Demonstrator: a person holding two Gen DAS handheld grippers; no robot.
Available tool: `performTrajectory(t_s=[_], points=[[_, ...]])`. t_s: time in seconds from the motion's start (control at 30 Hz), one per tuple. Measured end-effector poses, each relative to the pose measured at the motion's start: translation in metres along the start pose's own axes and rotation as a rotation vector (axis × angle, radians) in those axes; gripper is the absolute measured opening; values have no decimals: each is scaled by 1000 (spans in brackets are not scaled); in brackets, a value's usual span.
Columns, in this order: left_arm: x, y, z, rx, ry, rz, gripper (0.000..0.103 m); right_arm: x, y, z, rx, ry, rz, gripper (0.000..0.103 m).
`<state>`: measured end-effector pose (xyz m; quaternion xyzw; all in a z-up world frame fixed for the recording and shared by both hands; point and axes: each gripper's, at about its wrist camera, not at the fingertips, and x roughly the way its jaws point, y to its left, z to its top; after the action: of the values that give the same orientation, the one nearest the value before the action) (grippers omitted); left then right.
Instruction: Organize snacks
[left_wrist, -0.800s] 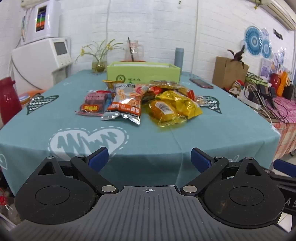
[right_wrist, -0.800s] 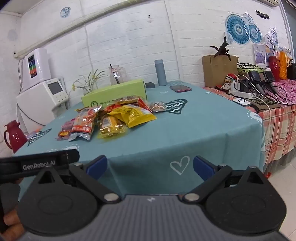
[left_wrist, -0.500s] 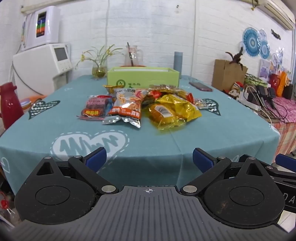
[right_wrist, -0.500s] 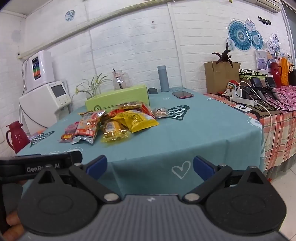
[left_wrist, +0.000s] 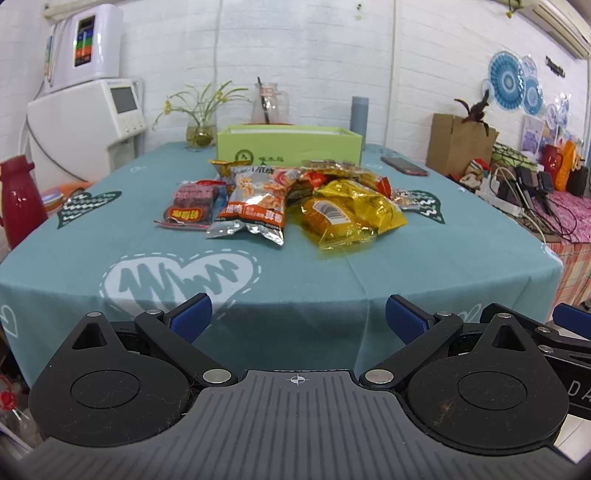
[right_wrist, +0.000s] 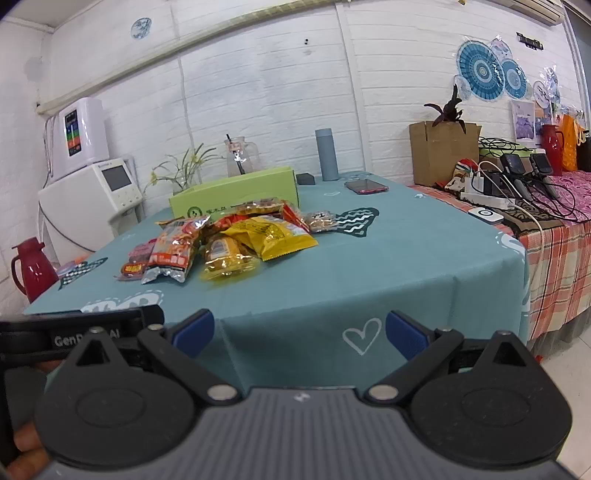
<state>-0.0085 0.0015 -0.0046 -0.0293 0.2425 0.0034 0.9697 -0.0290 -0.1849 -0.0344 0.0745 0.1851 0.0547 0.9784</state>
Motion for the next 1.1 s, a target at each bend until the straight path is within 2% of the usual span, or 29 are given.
performTrajectory(t_s=[1.1], points=[[7, -1, -2, 2, 32, -32, 87, 8, 4, -2, -2, 20, -6, 98]])
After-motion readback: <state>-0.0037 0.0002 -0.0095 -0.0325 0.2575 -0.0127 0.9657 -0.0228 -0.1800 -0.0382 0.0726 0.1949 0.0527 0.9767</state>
